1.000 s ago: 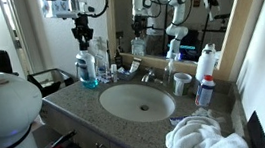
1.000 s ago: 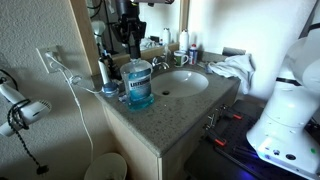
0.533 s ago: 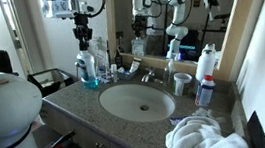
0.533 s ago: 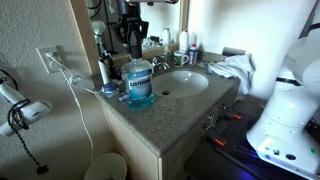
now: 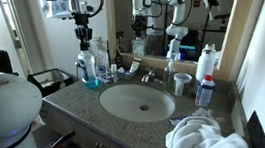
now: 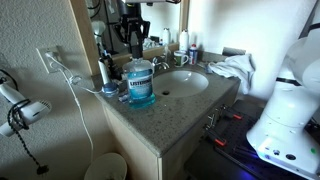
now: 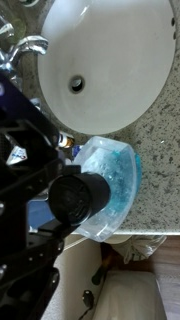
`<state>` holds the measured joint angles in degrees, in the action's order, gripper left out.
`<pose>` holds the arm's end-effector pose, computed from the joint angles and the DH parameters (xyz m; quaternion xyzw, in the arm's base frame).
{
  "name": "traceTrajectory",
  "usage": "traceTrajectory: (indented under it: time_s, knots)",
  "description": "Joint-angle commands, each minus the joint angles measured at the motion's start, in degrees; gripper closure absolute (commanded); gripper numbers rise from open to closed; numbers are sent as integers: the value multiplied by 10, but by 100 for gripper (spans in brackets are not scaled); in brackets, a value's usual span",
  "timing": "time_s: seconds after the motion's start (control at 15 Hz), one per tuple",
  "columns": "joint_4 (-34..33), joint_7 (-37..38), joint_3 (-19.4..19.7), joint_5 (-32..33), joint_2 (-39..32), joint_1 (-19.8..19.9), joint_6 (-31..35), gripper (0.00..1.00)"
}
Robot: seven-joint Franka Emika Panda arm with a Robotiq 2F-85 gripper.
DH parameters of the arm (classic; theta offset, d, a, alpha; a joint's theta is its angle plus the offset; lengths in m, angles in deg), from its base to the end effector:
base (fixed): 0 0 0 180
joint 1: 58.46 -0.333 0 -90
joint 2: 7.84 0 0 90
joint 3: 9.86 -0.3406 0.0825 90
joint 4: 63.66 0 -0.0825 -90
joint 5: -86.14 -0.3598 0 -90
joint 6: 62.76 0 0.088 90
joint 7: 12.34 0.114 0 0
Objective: Take the black lid and put it on the Listerine bottle
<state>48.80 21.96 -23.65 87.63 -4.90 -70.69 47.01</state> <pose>0.4676 0.2284 0.5206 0.9975 -0.0680 0.0104 0.0152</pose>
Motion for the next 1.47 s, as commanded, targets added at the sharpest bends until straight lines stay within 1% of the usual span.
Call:
traceTrajectory:
  time_s: [0.0,0.07,0.27,0.8,1.0,1.4]
  knots:
    - [15,12,0,7,9,1,-9,29]
    - [17,11,0,7,8,1,-9,24]
    - [23,5,1,3,10,1,-11,1]
    - [9,-9,5,0,34,7,-18,0]
    - [1,-36,8,-14,54,10,-25,0]
    - [-17,-114,26,-63,85,18,-42,0]
